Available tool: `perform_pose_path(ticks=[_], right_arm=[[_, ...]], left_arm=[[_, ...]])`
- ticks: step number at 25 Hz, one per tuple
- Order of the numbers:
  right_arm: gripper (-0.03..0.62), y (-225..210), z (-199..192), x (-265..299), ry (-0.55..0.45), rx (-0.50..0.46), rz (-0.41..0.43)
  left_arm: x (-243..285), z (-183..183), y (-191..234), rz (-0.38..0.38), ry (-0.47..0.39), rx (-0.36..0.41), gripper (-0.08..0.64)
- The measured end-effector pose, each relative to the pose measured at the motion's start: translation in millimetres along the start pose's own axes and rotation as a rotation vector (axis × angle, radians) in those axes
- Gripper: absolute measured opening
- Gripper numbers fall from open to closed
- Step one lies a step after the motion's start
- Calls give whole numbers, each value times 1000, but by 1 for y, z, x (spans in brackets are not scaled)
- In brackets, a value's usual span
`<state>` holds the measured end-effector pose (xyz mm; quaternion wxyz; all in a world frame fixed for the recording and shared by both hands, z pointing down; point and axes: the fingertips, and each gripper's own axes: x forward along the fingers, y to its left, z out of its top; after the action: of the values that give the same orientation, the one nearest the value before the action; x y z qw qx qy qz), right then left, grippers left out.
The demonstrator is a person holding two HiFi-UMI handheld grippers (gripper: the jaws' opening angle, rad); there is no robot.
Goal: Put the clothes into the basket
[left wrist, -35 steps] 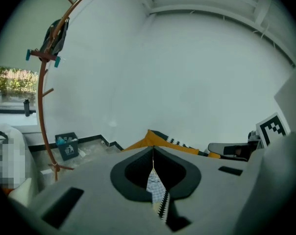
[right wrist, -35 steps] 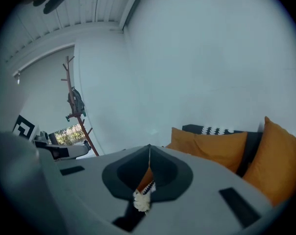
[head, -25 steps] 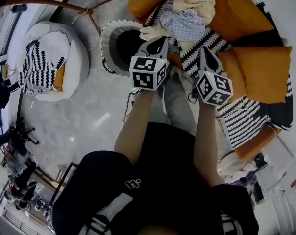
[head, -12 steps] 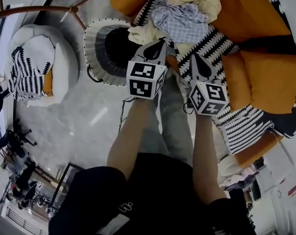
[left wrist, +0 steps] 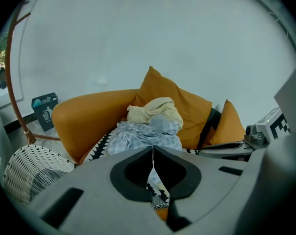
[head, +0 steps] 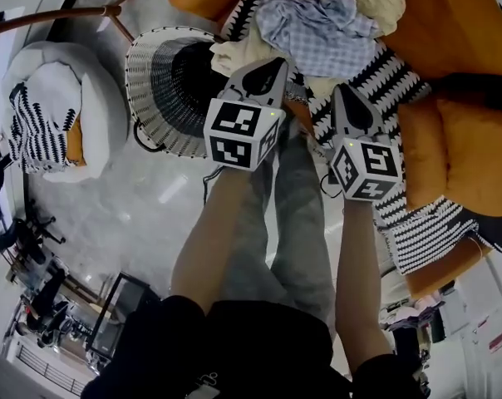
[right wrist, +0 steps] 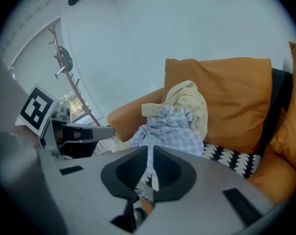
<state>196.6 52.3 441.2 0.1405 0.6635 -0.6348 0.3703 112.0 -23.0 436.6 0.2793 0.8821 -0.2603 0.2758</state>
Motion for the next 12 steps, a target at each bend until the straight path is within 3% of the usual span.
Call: perform_pose_path(ticks=[4,6,8,12], right_arm=[[31,-17,-6,25,9,-5,3],[146,-21,-7,33,20,2,19],[183,-24,-10,40,38,0,32],[239,-44,-7,56,60,-6,-9]], left_arm=[[24,1,14,11,-14,37,11],[35,-1,17,-5,4,54,23],[45,-5,18,-27,46,71,151],[70,-9,31,2,124,145,218]])
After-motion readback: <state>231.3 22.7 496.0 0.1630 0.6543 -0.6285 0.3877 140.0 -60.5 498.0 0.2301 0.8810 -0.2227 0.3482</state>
